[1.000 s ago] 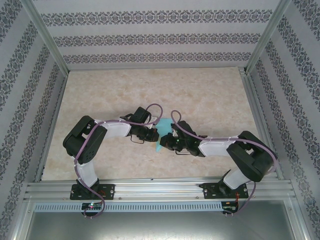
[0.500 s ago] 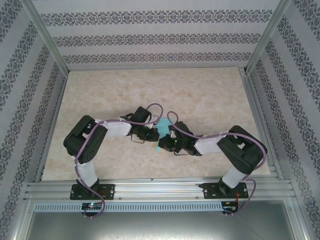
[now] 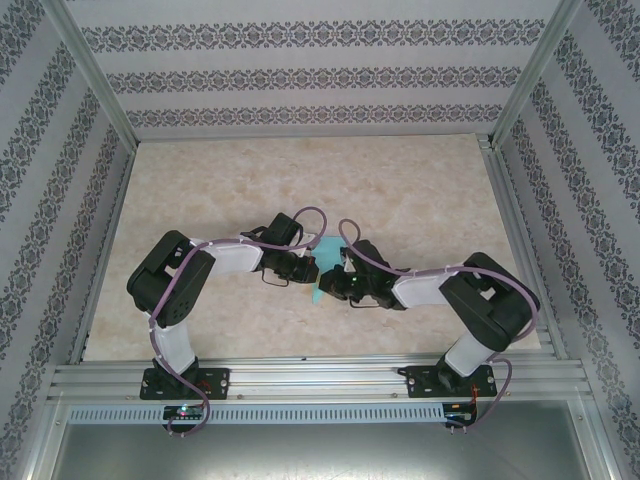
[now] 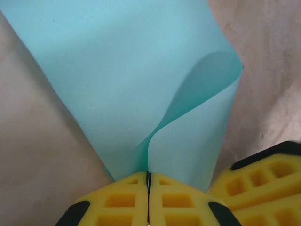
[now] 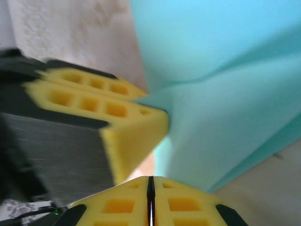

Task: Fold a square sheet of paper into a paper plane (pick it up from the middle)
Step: Third fold the triangle at the center of the table.

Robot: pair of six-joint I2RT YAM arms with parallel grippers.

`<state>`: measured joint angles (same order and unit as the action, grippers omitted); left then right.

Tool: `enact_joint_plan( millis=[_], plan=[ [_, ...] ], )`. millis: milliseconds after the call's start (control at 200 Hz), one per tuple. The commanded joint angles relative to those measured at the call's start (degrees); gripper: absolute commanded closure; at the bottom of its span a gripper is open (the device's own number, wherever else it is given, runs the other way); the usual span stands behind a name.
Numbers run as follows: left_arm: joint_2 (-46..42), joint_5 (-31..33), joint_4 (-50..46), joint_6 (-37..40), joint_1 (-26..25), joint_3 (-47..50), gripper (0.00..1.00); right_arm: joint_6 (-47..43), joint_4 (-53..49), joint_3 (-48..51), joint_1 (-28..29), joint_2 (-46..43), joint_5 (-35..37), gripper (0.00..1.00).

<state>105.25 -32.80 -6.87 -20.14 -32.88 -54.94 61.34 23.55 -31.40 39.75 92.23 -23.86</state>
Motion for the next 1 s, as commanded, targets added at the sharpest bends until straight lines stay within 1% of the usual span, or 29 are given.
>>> enact_joint_plan(
  millis=[0,180,420,475,530,610,664,764,829,994],
  plan=[
    [2.2,2.5,-4.4,1.4,0.6,0.0,0.91,-1.5,-0.6,0.0,-1.8,-1.8,-0.2,0.89],
    [2.2,2.3,-4.5,1.4,0.6,-0.3,0.91,-1.6,0.6,-1.2,-2.7,1.4,-1.5,0.89],
    [2.2,2.3,-4.8,1.6,0.6,-0.4,0.91,-2.5,-1.4,-0.6,-3.0,5.3,1.8,0.90],
    [2.2,2.3,-4.9,1.6,0.6,-0.6,0.91,-2.1,-0.5,-0.6,-3.1,5.6,0.8,0.90],
    [2.2,2.4,-5.0,1.7,0.6,-0.6,0.91,-0.7,2.9,-0.3,-3.6,5.3,-1.6,0.89],
    [2.2,2.4,-5.3,1.7,0.6,-0.7,0.91,0.7,5.3,0.3,-5.1,3.0,-4.1,0.88],
    [2.0,2.4,-5.4,1.8,0.6,-0.7,0.91,-0.1,3.9,0.5,-6.1,0.2,-4.2,0.88],
    [1.9,2.5,-5.3,1.7,0.6,-0.5,0.91,-3.8,-2.2,-1.2,-7.1,-2.8,-3.9,0.87],
    [2.0,2.4,-5.3,1.8,0.6,-0.6,0.91,-5.3,-4.5,-2.5,-7.7,-2.6,-4.2,0.87],
    [2.0,2.3,-5.4,1.6,0.6,-0.9,0.91,-5.3,-3.4,-3.7,-8.6,0.7,-5.1,0.88]
  ],
)
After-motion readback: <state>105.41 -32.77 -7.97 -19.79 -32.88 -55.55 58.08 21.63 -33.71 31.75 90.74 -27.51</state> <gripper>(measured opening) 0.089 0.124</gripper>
